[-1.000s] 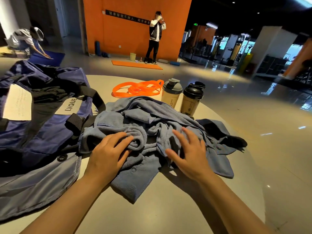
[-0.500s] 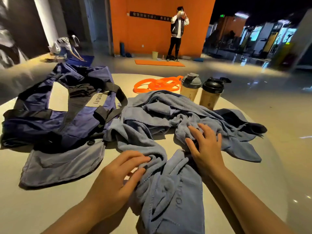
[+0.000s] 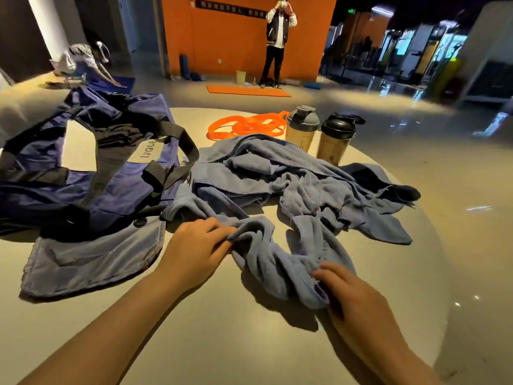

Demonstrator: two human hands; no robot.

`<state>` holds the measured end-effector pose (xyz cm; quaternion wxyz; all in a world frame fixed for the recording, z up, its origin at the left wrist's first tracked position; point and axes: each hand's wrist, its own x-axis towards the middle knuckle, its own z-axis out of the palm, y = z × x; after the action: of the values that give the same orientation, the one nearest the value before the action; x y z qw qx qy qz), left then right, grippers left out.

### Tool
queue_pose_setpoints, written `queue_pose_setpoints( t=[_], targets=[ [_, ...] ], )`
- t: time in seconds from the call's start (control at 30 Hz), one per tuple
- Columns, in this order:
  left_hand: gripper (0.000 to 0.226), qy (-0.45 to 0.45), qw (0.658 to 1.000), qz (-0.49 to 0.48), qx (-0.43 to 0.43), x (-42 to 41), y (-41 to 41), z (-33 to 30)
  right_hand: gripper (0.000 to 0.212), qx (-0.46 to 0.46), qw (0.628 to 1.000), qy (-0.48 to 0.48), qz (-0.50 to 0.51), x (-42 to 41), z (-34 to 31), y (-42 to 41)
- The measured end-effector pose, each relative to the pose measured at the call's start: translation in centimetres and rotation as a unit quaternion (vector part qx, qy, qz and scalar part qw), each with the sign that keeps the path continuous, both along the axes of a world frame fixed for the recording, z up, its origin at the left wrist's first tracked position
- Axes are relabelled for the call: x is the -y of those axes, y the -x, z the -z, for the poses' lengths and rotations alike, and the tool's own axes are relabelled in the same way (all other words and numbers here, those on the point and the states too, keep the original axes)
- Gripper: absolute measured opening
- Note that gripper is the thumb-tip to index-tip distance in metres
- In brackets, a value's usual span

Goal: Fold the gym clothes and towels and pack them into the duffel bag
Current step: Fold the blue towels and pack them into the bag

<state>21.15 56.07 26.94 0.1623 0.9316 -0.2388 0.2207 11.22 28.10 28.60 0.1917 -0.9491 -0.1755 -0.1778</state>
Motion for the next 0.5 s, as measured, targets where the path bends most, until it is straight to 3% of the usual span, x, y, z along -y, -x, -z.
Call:
queue_pose_setpoints(
  t=[0.13,0.23,0.37,0.43,0.5],
  targets=[
    [0.046,-0.026,0.998,0.03,0.045,-0.6,0.5,0.0,0.034,-0.063,0.992,0.018,0.103,7.0,0.8,-2.1],
    [0.062,-0.045,0.99,0.094,0.09,0.5,2.0,-0.5,0.033,-0.09,0.983,-0.01,0.159,10.8,0.6,-3.0],
    [0.056,-0.042,0.982,0.181,0.044,2.4,5.6,-1.3,0.042,-0.189,0.966,-0.016,0.172,12.5,-1.0,-3.2],
    [0.049,0.019,0.983,0.176,0.045,2.0,6.2,-1.9,0.043,-0.154,0.97,-0.008,0.188,11.7,-2.2,-2.5],
    [0.042,0.081,0.987,0.126,0.059,0.5,5.4,-2.3,0.04,-0.052,0.982,-0.053,0.175,9.4,-3.2,-1.3]
  ],
)
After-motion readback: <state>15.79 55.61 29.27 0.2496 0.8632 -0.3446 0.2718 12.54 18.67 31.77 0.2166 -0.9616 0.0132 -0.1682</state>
